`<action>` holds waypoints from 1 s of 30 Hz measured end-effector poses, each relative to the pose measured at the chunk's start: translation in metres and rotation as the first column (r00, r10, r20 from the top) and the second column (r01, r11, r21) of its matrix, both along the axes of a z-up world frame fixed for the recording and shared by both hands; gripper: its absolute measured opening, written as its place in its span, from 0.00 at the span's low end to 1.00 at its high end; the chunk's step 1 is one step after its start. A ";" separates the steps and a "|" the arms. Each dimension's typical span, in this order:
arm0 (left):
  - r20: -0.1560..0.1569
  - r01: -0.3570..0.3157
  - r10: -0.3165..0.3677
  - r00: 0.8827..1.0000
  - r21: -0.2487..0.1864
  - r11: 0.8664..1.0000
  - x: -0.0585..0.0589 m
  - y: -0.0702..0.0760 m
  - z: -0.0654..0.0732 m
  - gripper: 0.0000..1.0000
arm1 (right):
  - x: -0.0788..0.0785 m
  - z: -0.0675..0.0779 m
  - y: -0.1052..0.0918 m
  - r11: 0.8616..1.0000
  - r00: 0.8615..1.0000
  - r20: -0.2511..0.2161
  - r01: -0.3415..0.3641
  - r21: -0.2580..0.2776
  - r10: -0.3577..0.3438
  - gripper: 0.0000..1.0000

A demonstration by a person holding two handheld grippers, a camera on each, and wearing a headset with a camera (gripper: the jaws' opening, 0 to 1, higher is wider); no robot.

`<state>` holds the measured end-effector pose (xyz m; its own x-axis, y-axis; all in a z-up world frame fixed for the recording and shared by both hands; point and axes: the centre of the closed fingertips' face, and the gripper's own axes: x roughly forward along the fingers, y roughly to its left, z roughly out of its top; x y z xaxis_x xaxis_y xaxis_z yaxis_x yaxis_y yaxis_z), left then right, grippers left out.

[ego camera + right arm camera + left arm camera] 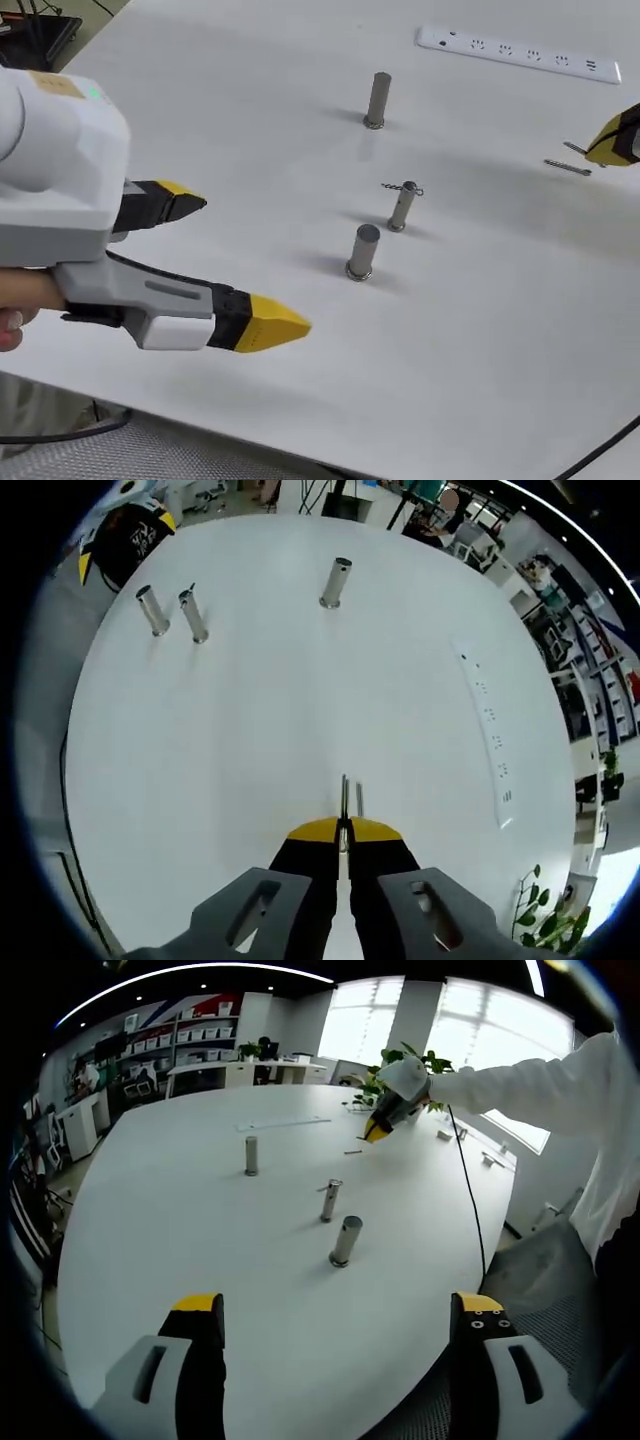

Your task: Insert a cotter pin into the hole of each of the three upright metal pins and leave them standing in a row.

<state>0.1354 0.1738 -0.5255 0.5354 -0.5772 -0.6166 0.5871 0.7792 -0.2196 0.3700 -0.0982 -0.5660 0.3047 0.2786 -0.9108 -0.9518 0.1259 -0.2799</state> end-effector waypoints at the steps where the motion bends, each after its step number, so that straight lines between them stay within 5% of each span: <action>1: 0.001 0.000 0.000 1.000 -0.002 1.000 0.000 0.000 0.000 0.92 | -0.002 0.003 0.002 1.000 1.000 0.012 0.000 0.013 0.000 0.00; 12: 0.001 -0.001 0.001 1.000 -0.029 1.000 -0.001 -0.008 0.006 0.84 | -0.055 0.035 0.013 0.992 0.992 0.128 -0.029 0.127 0.012 0.00; 22: 0.018 -0.004 0.006 1.000 -0.090 0.996 0.002 -0.017 0.020 0.79 | -0.100 0.072 0.028 0.965 0.982 0.189 -0.025 0.259 -0.025 0.00; 24: 0.024 0.000 0.002 1.000 -0.102 0.995 0.002 -0.020 0.024 0.79 | -0.109 0.081 0.030 0.970 0.968 0.253 -0.068 0.234 0.007 0.00; 30: 0.034 0.013 -0.009 0.999 -0.125 0.992 0.002 -0.030 0.031 0.78 | -0.124 0.082 0.034 0.968 0.957 0.288 -0.090 0.234 0.020 0.00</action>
<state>0.1370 0.1439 -0.4941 0.5475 -0.6549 -0.5210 0.6039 0.7402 -0.2958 0.2462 -0.0646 -0.4837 0.5163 0.5032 -0.6930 -0.8458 0.1729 -0.5047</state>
